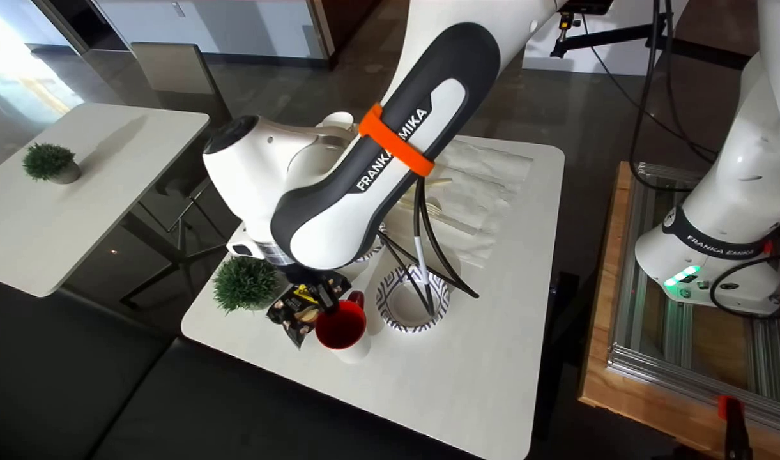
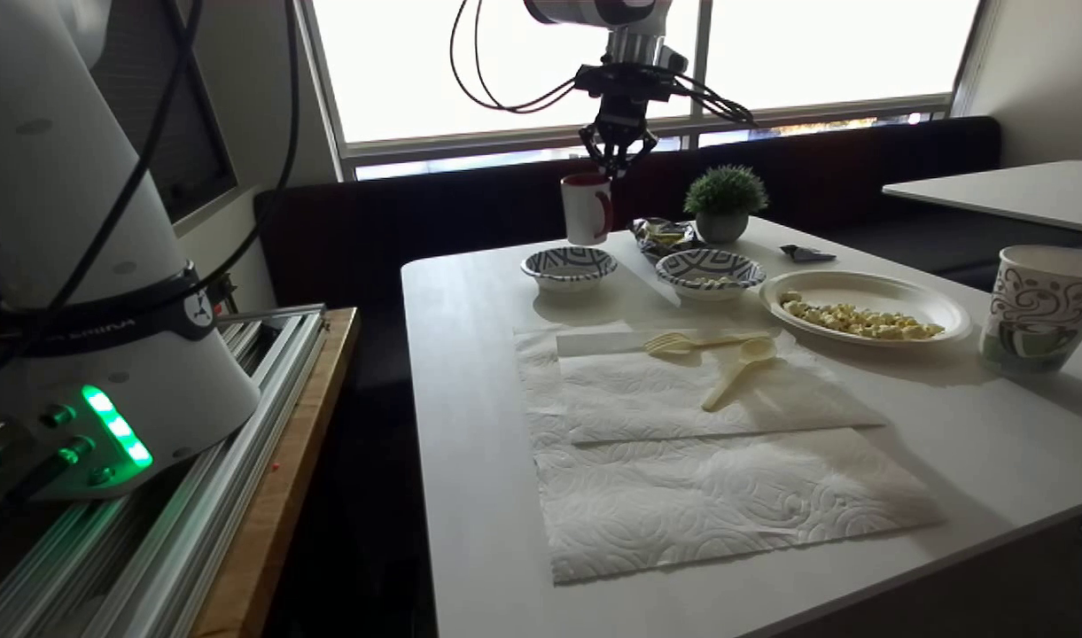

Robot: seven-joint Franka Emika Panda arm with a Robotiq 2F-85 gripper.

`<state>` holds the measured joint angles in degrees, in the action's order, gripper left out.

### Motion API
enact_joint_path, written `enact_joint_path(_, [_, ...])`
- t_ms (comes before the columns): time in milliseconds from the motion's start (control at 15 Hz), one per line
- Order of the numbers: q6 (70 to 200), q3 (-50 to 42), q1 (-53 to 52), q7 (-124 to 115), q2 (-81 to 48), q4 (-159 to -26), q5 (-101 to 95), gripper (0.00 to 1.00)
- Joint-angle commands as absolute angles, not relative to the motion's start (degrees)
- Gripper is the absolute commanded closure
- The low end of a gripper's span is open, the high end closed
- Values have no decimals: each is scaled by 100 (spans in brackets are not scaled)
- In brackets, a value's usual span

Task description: Move the mug to the left.

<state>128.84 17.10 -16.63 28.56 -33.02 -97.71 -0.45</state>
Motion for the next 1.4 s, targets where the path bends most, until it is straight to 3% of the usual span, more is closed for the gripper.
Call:
enact_joint_path(0, [12859,1707,-1722,2633,-3444,-9519,-241,98])
enact_joint_path(600, [12880,1714,-1724,2562,-3634,-9463,-286,98])
enact_joint_path(667, [12883,1712,-1727,2546,-3630,-9466,-288,67])
enact_joint_path(800, [12865,1702,-1733,2527,-3574,-9472,-310,59])
enact_joint_path(1067, [12734,1876,-1476,2703,-2983,-9842,-4,31])
enact_joint_path(1333, [12900,1810,-1045,2426,-1933,-11058,569,3])
